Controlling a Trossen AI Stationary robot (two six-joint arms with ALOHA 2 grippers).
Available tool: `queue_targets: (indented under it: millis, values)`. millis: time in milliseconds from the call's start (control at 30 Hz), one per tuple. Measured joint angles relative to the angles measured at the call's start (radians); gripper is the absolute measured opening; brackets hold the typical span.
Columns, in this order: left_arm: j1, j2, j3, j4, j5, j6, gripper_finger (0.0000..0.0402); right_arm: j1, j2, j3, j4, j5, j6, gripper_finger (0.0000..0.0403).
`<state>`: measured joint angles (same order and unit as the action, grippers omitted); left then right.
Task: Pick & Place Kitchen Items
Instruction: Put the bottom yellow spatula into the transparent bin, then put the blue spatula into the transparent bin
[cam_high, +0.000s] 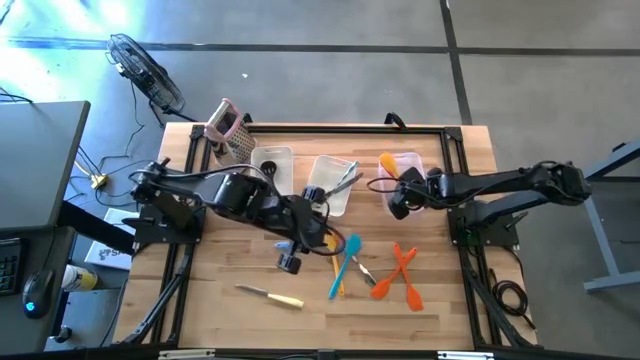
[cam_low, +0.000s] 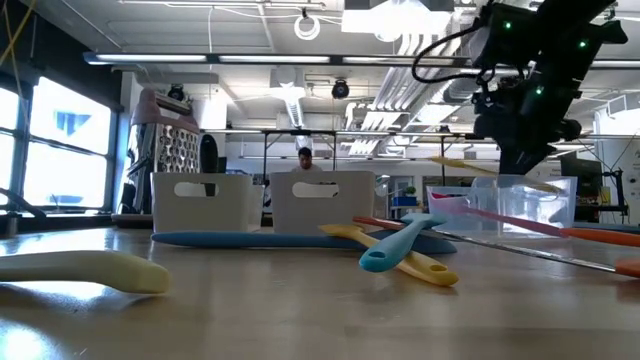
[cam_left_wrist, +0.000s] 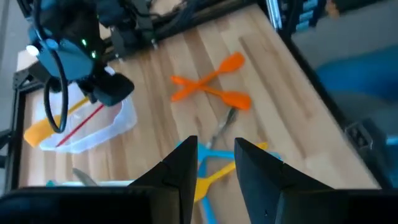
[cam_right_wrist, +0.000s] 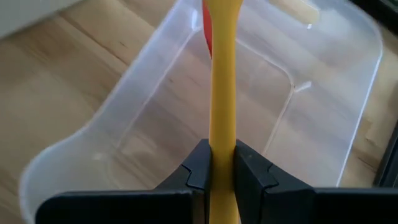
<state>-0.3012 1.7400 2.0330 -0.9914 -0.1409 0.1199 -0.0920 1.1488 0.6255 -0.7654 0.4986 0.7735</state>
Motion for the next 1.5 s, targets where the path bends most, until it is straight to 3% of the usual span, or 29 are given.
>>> queue_targets:
  millis: [367, 600, 867, 1233, 1500]
  values:
    - [-0.035, 0.117, -0.001, 0.124, -0.015, -0.186, 0.0102, -0.051, -0.001, -0.094, 0.035, -0.061, -0.038, 0.0036]
    - [-0.088, 0.18, 0.004, 0.251, -0.086, -0.271, 0.0102, -0.052, -0.002, -0.101, 0.045, -0.06, -0.092, 0.0127]
    - [-0.153, 0.212, -0.002, 0.3, -0.233, -0.367, 0.0102, -0.053, -0.01, -0.1, 0.061, -0.096, -0.204, 0.018]
    - [-0.19, 0.276, 0.0, 0.377, -0.441, -0.537, 0.0102, -0.052, -0.09, -0.094, 0.11, -0.057, -0.305, 0.0174]
    - [-0.203, 0.322, -0.001, 0.389, -0.502, -0.675, 0.0102, -0.052, -0.222, -0.094, 0.168, -0.101, -0.442, 0.0174]
